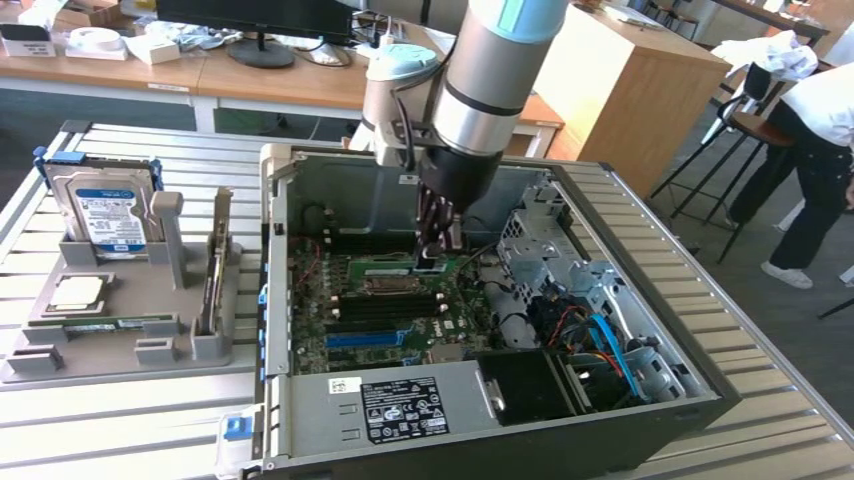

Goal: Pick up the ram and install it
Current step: 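Insert the ram into the slot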

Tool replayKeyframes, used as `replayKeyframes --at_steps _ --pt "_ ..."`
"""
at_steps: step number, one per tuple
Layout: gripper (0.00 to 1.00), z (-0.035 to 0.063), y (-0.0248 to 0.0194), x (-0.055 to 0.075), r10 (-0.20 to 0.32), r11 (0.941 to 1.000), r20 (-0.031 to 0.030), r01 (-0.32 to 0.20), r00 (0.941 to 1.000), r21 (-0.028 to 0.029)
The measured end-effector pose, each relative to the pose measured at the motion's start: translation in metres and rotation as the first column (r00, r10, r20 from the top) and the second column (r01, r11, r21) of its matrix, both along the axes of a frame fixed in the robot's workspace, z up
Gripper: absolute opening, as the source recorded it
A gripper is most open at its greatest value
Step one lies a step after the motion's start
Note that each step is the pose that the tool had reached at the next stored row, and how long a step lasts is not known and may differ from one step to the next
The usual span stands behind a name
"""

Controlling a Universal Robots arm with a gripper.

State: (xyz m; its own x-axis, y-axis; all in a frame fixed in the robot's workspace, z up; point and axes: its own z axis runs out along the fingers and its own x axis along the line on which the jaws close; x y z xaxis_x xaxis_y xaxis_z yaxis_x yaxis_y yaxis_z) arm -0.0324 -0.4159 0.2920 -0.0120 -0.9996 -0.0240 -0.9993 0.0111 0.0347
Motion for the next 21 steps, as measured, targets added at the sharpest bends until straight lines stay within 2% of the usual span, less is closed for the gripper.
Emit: replayKeyframes --at_steps 21 --pt "0.11 -0.0248 0.0000 0.000 0.000 1.0000 0.0000 0.000 1.0000 0.0000"
